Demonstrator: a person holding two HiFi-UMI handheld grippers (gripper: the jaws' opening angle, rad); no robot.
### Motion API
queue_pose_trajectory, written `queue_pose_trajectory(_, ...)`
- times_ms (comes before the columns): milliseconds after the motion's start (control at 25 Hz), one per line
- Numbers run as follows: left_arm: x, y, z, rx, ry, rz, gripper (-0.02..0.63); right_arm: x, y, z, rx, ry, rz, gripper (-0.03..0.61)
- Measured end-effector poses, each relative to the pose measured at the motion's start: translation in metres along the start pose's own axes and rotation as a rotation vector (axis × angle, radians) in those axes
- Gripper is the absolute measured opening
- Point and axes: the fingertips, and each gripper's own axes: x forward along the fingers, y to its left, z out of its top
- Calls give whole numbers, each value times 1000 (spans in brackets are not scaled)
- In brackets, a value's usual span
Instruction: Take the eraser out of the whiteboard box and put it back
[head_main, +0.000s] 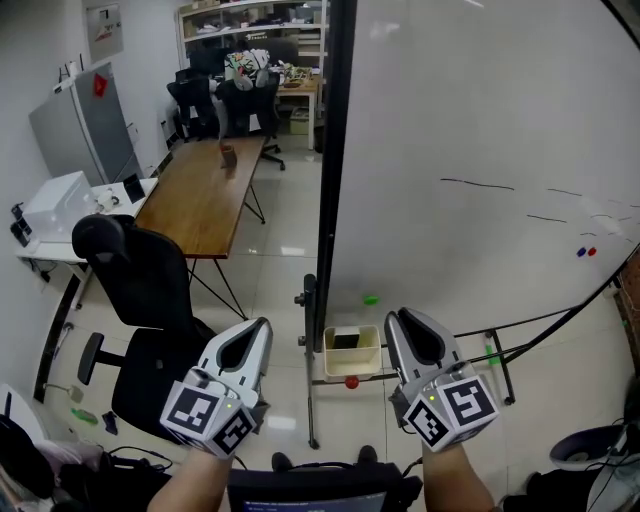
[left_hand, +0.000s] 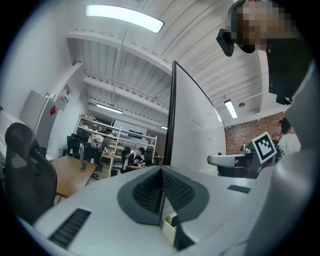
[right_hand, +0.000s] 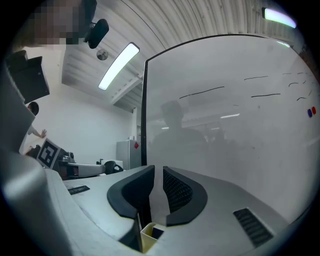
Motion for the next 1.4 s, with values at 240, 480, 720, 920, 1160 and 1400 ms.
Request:
queue_pose_trajectory(240, 1, 13, -17, -16, 31, 28, 35, 20, 8, -36, 11, 84, 13, 133)
queue_pose_trajectory(480, 6, 27, -36, -31, 57, 83, 35, 35, 0, -72, 25, 169, -8, 193)
queue_pose_trajectory(720, 17, 40, -63, -52, 99, 117, 35, 51, -7, -122, 45, 268, -32, 204)
queue_pose_trajectory(920, 26, 48, -97, -61, 160, 112, 35, 62, -12, -164, 62, 363, -67, 248)
queue_pose_trajectory(1160, 27, 53, -129, -86, 197, 98, 35, 71, -11, -196, 79, 421, -92, 291)
queue_pose_trajectory(1400, 23, 64, -155, -99, 240, 115, 35, 75, -9, -211, 89, 458, -116, 293)
